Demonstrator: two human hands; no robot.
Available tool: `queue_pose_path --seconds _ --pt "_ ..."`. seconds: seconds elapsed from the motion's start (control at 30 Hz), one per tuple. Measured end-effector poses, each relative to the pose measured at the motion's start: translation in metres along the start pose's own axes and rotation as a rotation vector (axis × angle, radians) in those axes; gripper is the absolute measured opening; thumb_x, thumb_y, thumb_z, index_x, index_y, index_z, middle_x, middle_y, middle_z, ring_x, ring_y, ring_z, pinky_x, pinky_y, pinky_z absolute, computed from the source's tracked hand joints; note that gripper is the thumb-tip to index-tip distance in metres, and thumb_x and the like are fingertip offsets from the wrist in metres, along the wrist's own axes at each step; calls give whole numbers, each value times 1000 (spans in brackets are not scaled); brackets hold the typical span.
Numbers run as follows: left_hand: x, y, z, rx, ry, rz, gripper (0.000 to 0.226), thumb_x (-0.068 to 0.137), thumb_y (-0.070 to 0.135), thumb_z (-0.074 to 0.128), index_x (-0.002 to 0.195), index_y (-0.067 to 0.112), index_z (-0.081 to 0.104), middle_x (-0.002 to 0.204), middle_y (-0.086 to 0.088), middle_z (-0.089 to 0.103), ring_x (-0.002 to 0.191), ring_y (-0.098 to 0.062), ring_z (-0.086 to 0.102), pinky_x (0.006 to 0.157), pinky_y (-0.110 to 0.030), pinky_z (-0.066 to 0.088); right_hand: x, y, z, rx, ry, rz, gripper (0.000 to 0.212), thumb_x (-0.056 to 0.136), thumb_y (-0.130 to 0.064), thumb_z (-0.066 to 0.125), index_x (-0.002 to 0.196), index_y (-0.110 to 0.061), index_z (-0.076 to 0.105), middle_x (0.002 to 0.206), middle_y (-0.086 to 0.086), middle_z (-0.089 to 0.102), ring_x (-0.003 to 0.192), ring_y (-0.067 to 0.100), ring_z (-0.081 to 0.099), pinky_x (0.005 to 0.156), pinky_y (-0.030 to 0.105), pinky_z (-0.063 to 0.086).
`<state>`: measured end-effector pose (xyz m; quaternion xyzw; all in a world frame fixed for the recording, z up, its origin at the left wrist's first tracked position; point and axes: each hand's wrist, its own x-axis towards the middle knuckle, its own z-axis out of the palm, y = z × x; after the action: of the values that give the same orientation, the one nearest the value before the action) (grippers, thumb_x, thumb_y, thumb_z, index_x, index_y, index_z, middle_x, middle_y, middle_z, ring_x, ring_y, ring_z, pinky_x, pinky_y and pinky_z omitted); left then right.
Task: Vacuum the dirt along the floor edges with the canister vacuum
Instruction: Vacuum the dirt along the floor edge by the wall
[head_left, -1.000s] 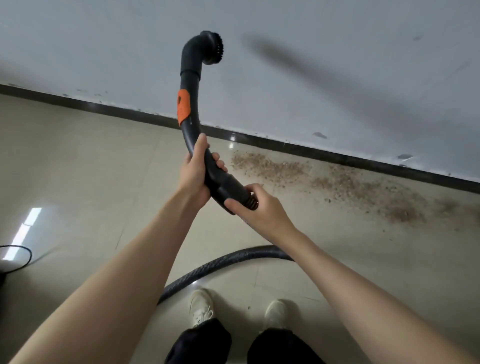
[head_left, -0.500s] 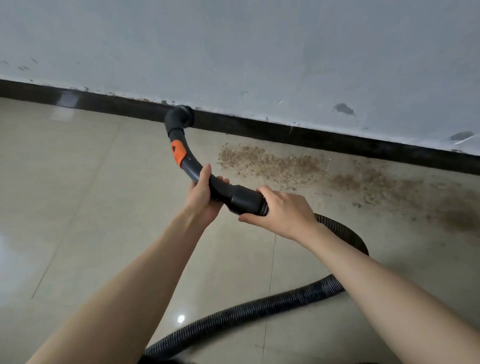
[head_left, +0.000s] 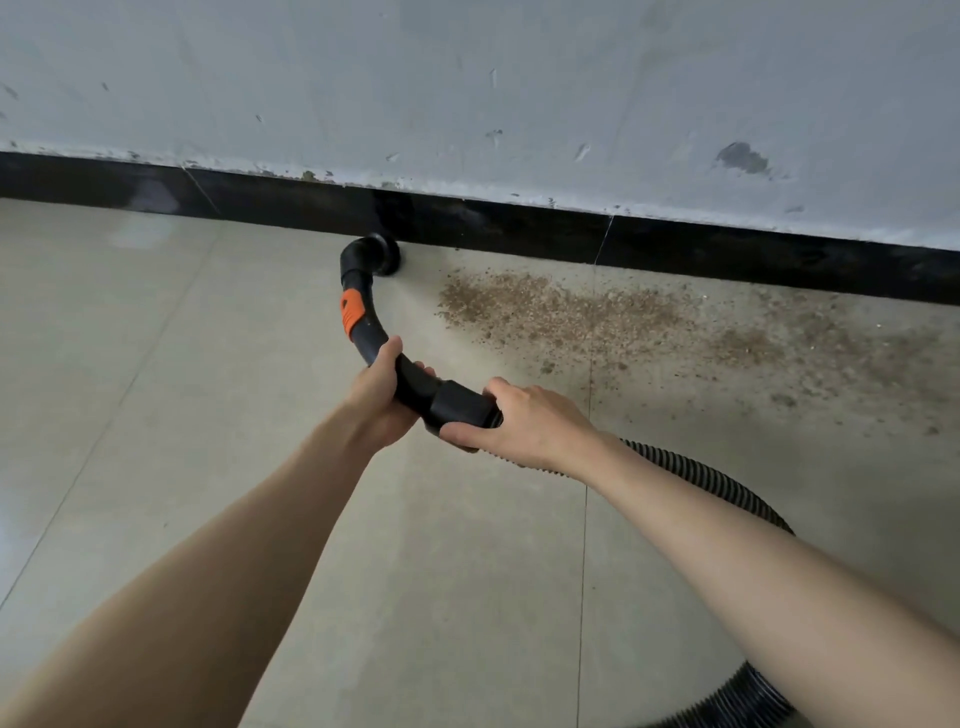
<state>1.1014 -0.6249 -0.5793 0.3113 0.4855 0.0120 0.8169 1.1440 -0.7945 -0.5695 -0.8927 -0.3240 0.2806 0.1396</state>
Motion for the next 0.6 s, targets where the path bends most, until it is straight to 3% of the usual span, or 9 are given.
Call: queue_pose_path --seconds 0.27,0.43,0.6 --pt "9 -20 17 79 40 66 53 95 54 46 123 11 36 80 -7 49 63 -17 52 63 -33 50 -8 16 12 -13 -30 63 65 74 -90 36 78 -25 40 76 -6 57 62 11 55 49 30 35" --pt "8 -35 34 137 2 48 64 96 59 35 138 10 31 87 -11 53 68 -21 56 61 -34 50 -25 34 14 73 -23 138 64 74 -89 39 81 -26 44 74 -6 60 57 12 58 48 27 38" --pt "3 -32 36 154 -16 28 66 96 59 34 141 10 30 88 -10 52 69 -21 55 62 -34 49 -29 30 9 65 6 136 62 74 -88 39 80 -27 44 73 -7 60 57 11 59 48 27 37"
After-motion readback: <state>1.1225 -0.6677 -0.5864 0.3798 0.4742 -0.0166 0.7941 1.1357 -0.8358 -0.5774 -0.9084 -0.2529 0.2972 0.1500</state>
